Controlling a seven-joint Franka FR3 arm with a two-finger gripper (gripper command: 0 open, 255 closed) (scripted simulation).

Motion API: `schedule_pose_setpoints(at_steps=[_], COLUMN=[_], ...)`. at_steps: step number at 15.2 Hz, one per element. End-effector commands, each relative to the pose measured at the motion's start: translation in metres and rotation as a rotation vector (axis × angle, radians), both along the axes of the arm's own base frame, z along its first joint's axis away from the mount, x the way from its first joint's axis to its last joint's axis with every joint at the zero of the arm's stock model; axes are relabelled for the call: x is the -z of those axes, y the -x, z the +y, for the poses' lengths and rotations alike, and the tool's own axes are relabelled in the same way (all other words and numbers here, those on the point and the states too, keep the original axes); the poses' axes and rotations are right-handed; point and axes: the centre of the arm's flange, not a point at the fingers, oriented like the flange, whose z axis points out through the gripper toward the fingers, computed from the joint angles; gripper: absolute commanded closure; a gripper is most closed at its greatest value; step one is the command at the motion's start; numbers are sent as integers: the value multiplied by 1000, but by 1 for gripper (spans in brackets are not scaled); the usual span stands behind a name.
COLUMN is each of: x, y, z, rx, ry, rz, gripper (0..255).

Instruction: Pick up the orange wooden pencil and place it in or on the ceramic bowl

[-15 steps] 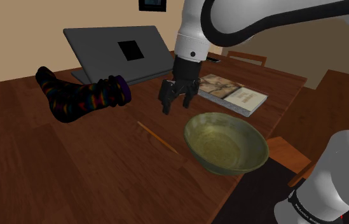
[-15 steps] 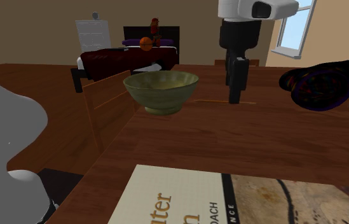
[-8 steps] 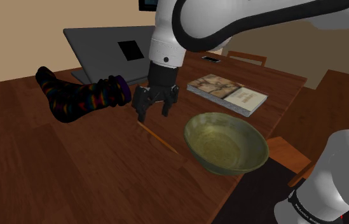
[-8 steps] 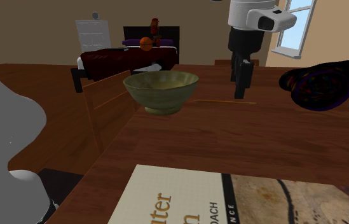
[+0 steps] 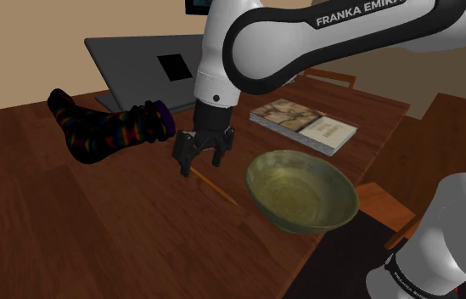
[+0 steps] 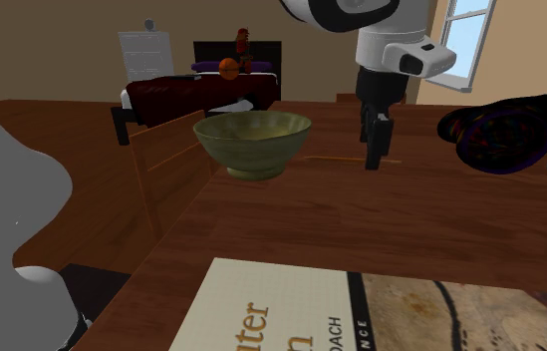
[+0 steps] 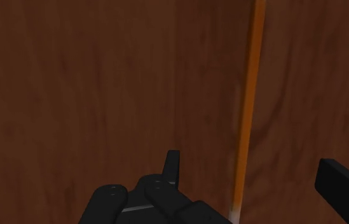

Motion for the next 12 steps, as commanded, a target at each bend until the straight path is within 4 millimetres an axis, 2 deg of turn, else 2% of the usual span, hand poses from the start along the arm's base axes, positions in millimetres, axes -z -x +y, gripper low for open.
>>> schedule_pose_setpoints(at_steps=[1, 5, 6, 12], x=[1, 1, 1, 1], y=[0, 0, 0, 0], z=[0, 0, 0, 0], rx=[0, 0, 0, 0], ry=[0, 0, 0, 0], rz=[0, 0, 0, 0], gripper=[0, 0, 255, 255])
